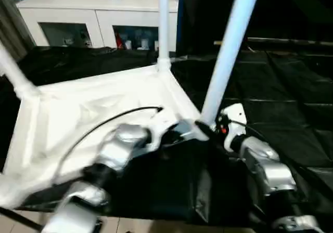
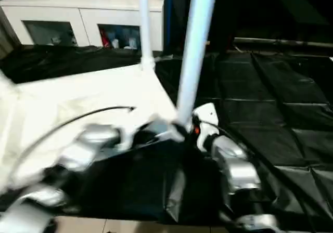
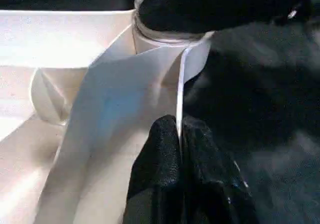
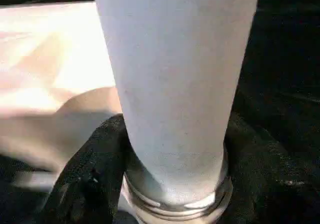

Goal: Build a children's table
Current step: Rotate leg to tighten

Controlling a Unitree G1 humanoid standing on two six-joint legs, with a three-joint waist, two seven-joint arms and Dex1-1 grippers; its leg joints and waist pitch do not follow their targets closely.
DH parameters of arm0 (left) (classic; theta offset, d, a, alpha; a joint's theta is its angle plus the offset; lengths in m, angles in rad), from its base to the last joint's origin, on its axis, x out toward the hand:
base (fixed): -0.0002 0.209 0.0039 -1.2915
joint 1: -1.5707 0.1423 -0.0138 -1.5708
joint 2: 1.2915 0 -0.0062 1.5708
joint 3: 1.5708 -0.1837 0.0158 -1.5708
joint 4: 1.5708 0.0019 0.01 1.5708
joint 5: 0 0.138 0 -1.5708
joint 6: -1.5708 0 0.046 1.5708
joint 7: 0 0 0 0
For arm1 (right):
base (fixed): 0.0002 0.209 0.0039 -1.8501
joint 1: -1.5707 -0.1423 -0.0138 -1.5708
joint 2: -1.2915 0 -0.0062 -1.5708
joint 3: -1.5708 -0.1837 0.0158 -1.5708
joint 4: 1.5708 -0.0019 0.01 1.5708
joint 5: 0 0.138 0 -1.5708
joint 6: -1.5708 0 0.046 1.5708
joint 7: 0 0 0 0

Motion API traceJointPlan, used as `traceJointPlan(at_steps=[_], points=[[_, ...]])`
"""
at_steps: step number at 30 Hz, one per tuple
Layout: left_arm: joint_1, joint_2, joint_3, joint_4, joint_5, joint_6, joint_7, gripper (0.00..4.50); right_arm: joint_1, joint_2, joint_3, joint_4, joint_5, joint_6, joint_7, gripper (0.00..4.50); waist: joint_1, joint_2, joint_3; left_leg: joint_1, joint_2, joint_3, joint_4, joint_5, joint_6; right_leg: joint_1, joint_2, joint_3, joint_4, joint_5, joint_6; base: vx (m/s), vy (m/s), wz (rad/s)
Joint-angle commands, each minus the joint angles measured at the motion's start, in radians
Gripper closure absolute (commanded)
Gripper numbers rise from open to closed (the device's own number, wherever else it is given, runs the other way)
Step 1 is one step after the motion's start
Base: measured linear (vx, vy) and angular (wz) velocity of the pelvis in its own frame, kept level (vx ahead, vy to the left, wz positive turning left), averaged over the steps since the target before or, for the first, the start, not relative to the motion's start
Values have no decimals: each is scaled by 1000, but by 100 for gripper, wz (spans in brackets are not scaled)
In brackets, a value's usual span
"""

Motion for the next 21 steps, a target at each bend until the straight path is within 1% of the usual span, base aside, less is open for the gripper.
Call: traceJointPlan(at_steps=[1, 2, 3, 4, 5, 6, 8, 9, 10, 11, 12, 15, 16, 17, 18, 19, 20, 21], points=[[-24, -29, 65, 26, -24, -18, 142, 450, 31, 39, 53, 45, -16, 29, 6, 196, -2, -17, -50, 26, 57, -39, -78, -326, 6, 23, -69, 42, -102, -455, -137, 0, 0, 0], [-32, -42, 65, 40, -19, -36, 150, 450, 23, 45, 61, 52, -27, 6, 3, 196, -3, -22, -51, 26, 56, -37, -78, -324, 13, 23, -67, 42, -104, -443, -134, 0, 0, 0], [-34, -44, 63, 44, -14, -50, 150, 450, 17, 51, 54, 55, -21, -7, 1, 196, -1, -18, -52, 25, 56, -38, -78, -319, 18, 23, -68, 43, -104, -428, -137, 0, 0, 0], [-32, -43, 57, 42, -10, -57, 143, 450, 12, 58, 42, 56, -3, -14, 7, 196, -2, -20, -52, 24, 56, -37, -78, -318, 21, 24, -67, 43, -104, -422, -138, 0, 0, 0], [-28, -40, 50, 40, -5, -62, 131, 450, 9, 64, 32, 50, 11, -13, 12, 140, -1, -21, -53, 20, 56, -38, -78, -310, 28, 28, -68, 43, -101, -408, -139, 0, 0, 0], [-17, -32, 45, 29, -6, -60, 108, 450, 9, 64, 30, 35, 25, -13, 37, 126, 0, -20, -53, 21, 58, -37, -79, -306, 32, 27, -67, 42, -100, -399, -143, 0, 0, 0], [-9, -17, 39, 25, -7, -59, 82, 450, 7, 52, 36, 17, 32, -9, 72, 124, -1, -20, -54, 18, 58, -37, -79, -300, 37, 29, -67, 42, -97, -381, -151, 0, 0, 0], [-8, -11, 36, 26, -7, -60, 73, 450, 4, 47, 39, 14, 33, -7, 81, 124, -2, -25, -53, 16, 58, -37, -79, -303, 40, 30, -67, 41, -97, -381, -152, 0, 0, 0], [-7, -10, 36, 26, -8, -60, 71, 450, 4, 44, 41, 13, 34, -7, 86, 116, -2, -24, -53, 14, 57, -39, -80, -302, 41, 33, -68, 40, -94, -382, -152, 0, 0, 0], [0, 6, 32, 19, -12, -61, 42, 450, -2, 17, 56, 5, 39, -7, 138, 86, -5, -22, -53, 12, 58, -39, -81, -295, 40, 34, -68, 39, -94, -378, -152, 0, 0, 0], [7, 20, 27, 8, -15, -58, 12, 450, -3, -8, 72, -1, 38, -9, 182, 86, -6, -23, -54, 15, 60, -39, -79, -296, 41, 34, -67, 39, -93, -370, -157, 0, 0, 0], [25, 48, 14, -16, -19, -62, -53, 450, -2, -62, 104, -7, 25, -29, 282, 82, -13, -25, -54, 10, 58, -36, -75, -289, 54, 36, -68, 40, -91, -356, -172, 0, 0, 0], [46, 78, 5, -43, -30, -71, -122, 450, 4, -114, 134, -15, 16, -52, 384, 82, -10, -27, -55, 10, 58, -37, -73, -282, 56, 38, -69, 39, -90, -353, -171, 0, 0, 0], [66, 106, -9, -75, -42, -97, -190, 450, 8, -148, 145, -23, 20, -55, 449, 82, -11, -27, -54, 9, 58, -34, -71, -268, 68, 38, -69, 41, -88, -337, -180, 0, 0, 0], [74, 118, -15, -88, -48, -108, -216, 450, 9, -161, 148, -26, 21, -55, 471, 82, -10, -27, -55, 6, 60, -34, -70, -256, 79, 40, -70, 41, -86, -323, -185, 0, 0, 0], [87, 135, -23, -110, -57, -122, -252, 450, 10, -179, 152, -31, 20, -58, 503, 82, -10, -28, -55, 4, 59, -34, -70, -251, 84, 41, -69, 41, -85, -319, -186, 0, 0, 0], [89, 138, -25, -114, -59, -125, -260, 450, 10, -183, 153, -32, 20, -59, 510, 82, -10, -24, -55, 7, 61, -34, -71, -246, 86, 37, -68, 41, -85, -318, -190, 0, 0, 0], [110, 169, -28, -158, -80, -107, -314, 450, 12, -214, 160, -48, 32, -60, 574, 82, -8, -21, -58, 15, 62, -32, -67, -235, 83, 32, -66, 42, -84, -294, -204, 0, 0, 0]])
